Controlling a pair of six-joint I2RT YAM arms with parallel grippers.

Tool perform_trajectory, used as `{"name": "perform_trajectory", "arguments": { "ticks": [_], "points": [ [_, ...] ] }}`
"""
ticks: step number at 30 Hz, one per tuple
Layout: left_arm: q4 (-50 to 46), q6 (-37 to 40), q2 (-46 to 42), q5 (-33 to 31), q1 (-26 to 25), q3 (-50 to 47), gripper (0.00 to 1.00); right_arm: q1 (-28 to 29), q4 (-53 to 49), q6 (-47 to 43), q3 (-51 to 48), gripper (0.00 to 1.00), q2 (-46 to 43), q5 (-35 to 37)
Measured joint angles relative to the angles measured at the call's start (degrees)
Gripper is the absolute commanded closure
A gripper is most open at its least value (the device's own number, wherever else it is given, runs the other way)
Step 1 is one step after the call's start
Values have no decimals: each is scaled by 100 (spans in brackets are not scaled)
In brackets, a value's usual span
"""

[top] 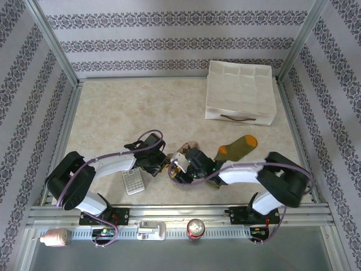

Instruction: Roll the socks

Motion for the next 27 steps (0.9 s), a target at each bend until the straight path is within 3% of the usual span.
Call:
{"name": "perform_trajectory", "arguments": {
  "ticks": [4, 9, 19, 24, 27],
  "points": [
    [-485, 37, 212, 92, -2, 348, 100, 511, -310, -485, -120, 37, -695, 1137],
    [-890, 151, 413, 216, -2, 640, 100, 1049, -437, -1012, 9, 36, -472, 2190],
    [-1147, 275, 544, 323, -4, 820, 100, 1283, -494, -1523, 798, 41, 535, 2935],
    [-1222, 319, 590, 323, 2, 876, 100, 1283, -490, -1471, 909, 57, 704, 2944],
    [-1224, 345, 590, 319, 7, 876, 100, 1296, -468, -1346, 918, 76, 750, 2944]
  ]
}}
